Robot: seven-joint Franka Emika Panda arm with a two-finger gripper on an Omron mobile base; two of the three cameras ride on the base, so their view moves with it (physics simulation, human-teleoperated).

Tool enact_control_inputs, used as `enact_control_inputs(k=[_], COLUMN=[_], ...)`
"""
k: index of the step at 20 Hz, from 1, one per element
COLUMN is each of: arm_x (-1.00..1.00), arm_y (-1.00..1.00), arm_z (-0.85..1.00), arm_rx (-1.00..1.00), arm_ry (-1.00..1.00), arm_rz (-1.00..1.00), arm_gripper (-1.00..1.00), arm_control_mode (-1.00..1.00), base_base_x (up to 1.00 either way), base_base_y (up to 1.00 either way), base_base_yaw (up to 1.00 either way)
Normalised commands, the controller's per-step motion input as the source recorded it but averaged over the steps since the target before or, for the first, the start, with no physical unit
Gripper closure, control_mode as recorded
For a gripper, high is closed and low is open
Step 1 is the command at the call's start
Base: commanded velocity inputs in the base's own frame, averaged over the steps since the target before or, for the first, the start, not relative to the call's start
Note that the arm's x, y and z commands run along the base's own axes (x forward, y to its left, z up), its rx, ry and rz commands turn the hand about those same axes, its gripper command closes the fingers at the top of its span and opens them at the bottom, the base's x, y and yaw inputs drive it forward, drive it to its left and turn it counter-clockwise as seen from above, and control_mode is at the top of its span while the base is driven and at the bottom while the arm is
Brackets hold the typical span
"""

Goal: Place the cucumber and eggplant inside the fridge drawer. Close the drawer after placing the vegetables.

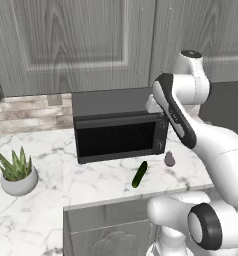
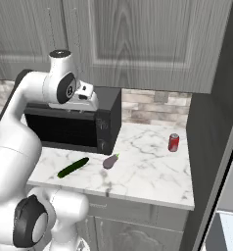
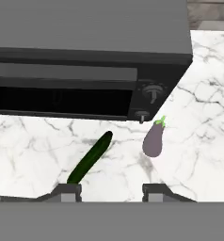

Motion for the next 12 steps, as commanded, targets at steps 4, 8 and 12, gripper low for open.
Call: enact_control_inputs(k=[4,8,12], arm_x=[-0.59,-0.90,-0.41], arm_y=[0.03,0.24,0.35], arm_z=[-0.11,-0.64,-1.00], arm_rx=[0.00,-0.02,0.00], arm_ry=[0.00,0.03,0.23], arm_rz=[0.00,0.00,-0.29], arm_gripper=[-1.00,-1.00,-1.00], arm_control_mode=[-1.00,-1.00,-1.00], base_base_x=[0.00,0.00,0.00], base_base_y=[0.00,0.00,0.00], base_base_yaw=[0.00,0.00,0.00])
